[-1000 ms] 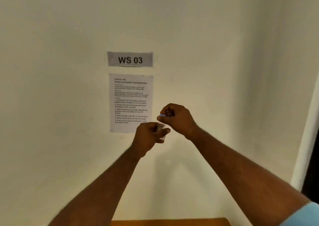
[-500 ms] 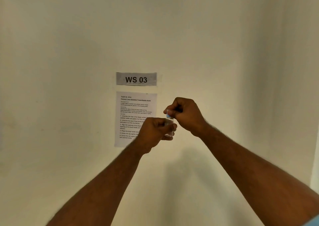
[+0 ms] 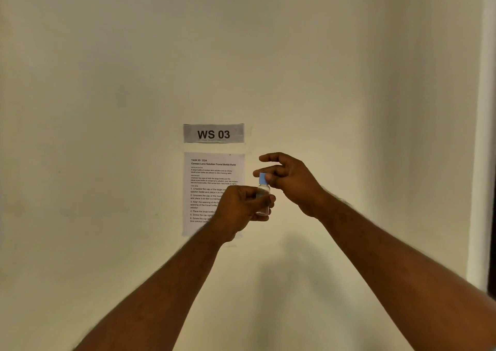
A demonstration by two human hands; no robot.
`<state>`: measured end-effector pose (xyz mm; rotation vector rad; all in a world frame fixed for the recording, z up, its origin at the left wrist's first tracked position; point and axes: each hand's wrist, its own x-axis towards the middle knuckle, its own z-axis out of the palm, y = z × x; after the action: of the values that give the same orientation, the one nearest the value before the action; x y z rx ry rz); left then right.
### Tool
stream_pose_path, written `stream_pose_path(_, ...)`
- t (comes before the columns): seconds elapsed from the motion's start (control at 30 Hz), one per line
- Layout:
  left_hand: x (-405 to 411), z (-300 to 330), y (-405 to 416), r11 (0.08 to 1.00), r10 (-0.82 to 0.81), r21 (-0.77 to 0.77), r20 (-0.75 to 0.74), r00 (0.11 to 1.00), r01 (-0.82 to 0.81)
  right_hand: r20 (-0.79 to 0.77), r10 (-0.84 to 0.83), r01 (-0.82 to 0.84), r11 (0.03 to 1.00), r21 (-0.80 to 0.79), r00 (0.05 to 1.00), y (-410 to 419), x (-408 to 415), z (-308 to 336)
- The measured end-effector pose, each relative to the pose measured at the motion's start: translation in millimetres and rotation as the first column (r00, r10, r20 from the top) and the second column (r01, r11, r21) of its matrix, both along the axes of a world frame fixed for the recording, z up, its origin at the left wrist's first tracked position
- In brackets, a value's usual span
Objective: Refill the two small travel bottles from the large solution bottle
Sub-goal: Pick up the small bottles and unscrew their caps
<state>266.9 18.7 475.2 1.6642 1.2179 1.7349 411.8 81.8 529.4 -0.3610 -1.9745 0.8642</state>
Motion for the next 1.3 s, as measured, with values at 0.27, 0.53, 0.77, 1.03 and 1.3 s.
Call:
stream_pose_path(0.27,-1,-2,-10,1.000,-0.008,0.001,0.026,1.000,0.008,-0.034,-0.070,0.069,0.997,-0.043,0.997,-8,-6,-1)
stream_pose_path(0.53,-6,-4,-9,1.000,0.008,0.013,0.038,0.999,-0.008,0.019,-0.095,0.096,0.993,-0.070,0.995,-5,-13,-4)
stream_pose_path(0.77,-10,-8,-4,0.999,0.036,0.013,0.016,0.999,-0.036,0.045,0.034,-0.029,0.994,-0.105,0.998,0,-13,-3)
stream_pose_path(1.03,-13,-10,2,0.999,0.039,-0.010,0.012,0.999,-0.039,0.015,-0.059,0.060,0.995,-0.082,0.998,5,-21,-8)
stream_pose_path(1.3,-19,-14,8,0.998,0.053,-0.022,0.008,0.999,-0.053,0.108,-0.065,0.071,0.996,-0.058,0.992,11,-23,-12)
